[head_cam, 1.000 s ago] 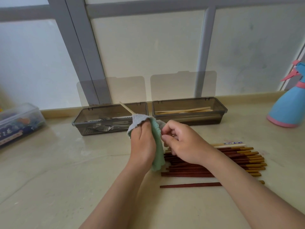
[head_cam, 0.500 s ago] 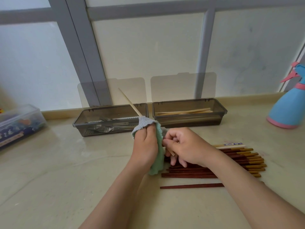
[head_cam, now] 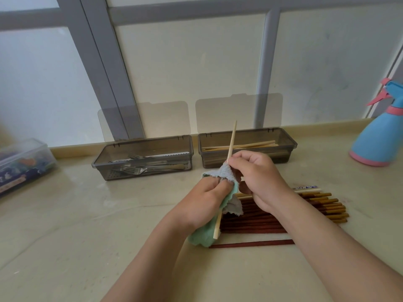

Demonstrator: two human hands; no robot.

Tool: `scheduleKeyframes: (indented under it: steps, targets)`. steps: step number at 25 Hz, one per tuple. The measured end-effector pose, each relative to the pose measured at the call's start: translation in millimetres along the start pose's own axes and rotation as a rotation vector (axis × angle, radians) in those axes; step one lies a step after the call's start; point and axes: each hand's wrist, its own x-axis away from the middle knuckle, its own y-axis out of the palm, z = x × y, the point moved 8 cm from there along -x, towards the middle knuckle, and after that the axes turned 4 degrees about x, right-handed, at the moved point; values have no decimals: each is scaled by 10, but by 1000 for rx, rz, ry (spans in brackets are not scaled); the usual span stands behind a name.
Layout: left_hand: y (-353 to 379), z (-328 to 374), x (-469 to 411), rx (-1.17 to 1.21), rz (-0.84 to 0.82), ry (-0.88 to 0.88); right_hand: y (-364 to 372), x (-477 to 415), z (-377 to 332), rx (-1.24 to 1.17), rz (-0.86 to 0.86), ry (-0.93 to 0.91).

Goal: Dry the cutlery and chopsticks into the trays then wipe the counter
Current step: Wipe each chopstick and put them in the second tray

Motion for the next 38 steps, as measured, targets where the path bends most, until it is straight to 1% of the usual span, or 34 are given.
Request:
scheduleKeyframes:
  steps: [3,5,7,10,11,15,17,18,19,20,22,23,25,27,29,32,38]
  targets:
    - [47,-55,-2,-83,-44,-13,-115,-50,53,-80,124,60]
    - [71,-46,13,-128,-62,-19,-174,-59,96,-93,168,90]
    - [44,-38,25,-132,-50,-30,-131,-47,116,-62,119,110]
    - [-39,-34,47,-86,-7,-55,35,-24,118,29,-47,127]
    - [-35,-10,59,-86,-12,-53,32,-29,113,32,-51,137]
    - [124,90,118,-183,-130,-43,-271,-100,133,-138,112,231]
    - [159,120,150,-211,-158,-38,-505,-151,157,-161,217,247]
    - [149,142,150,-197,-145,-21,-620,-175,146,-136,262,231]
    - [120,164,146,-158,-113,-10,-718,-192,107,-53,288,189]
    - [79,164,133,-108,-71,-9,-783,-204,36,114,298,116]
    - [-9,185,120,-33,29,9,-770,-209,-175,599,285,-76]
    - [-47,194,121,-9,78,22,-709,-210,-237,840,272,-142]
    - [-105,194,114,10,144,55,-616,-239,-247,1221,285,-188]
    - [-126,194,109,26,182,68,-589,-295,-272,1443,344,-224]
    - [-179,176,100,42,232,62,-558,-399,-298,1514,358,-259]
    - [-235,135,71,29,264,60,-480,-571,-204,1547,296,-266]
    - [-286,76,46,6,289,55,-425,-768,-67,1413,98,-242]
